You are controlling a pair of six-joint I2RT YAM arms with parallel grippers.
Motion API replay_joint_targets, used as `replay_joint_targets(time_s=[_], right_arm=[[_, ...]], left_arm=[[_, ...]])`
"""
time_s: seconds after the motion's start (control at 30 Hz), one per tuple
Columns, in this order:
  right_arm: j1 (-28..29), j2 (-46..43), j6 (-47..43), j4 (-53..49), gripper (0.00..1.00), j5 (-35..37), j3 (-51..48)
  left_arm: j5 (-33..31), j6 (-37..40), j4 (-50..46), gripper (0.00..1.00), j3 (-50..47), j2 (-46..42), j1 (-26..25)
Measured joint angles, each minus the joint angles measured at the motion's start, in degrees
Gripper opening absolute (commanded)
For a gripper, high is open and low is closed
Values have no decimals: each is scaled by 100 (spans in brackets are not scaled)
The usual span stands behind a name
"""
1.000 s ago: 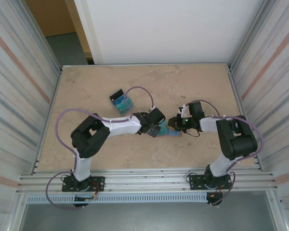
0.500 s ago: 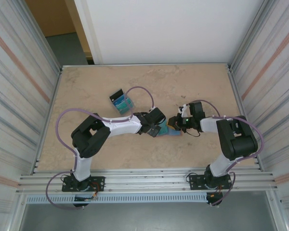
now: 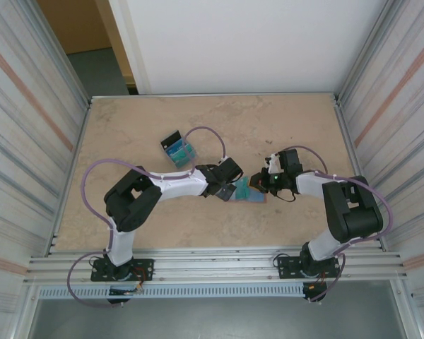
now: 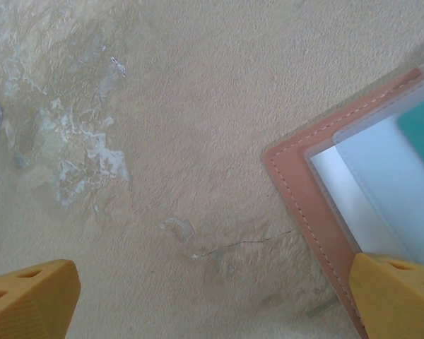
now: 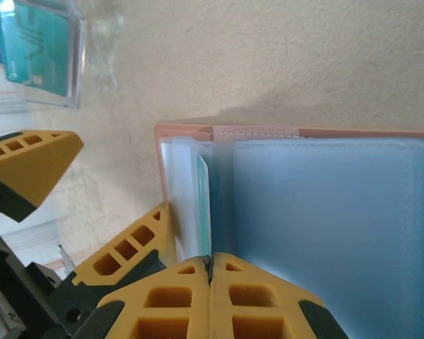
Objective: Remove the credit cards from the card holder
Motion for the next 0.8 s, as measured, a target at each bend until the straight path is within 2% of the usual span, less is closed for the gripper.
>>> replay_joint_targets(time_s=[0.4, 0.8], right_arm=[[-2, -116, -173, -437, 2, 177, 94], [-2, -116, -173, -444, 7, 173, 105]], left_arm=[[216, 92, -33, 99, 42, -393, 0], [798, 243, 474, 99, 260, 39, 2]])
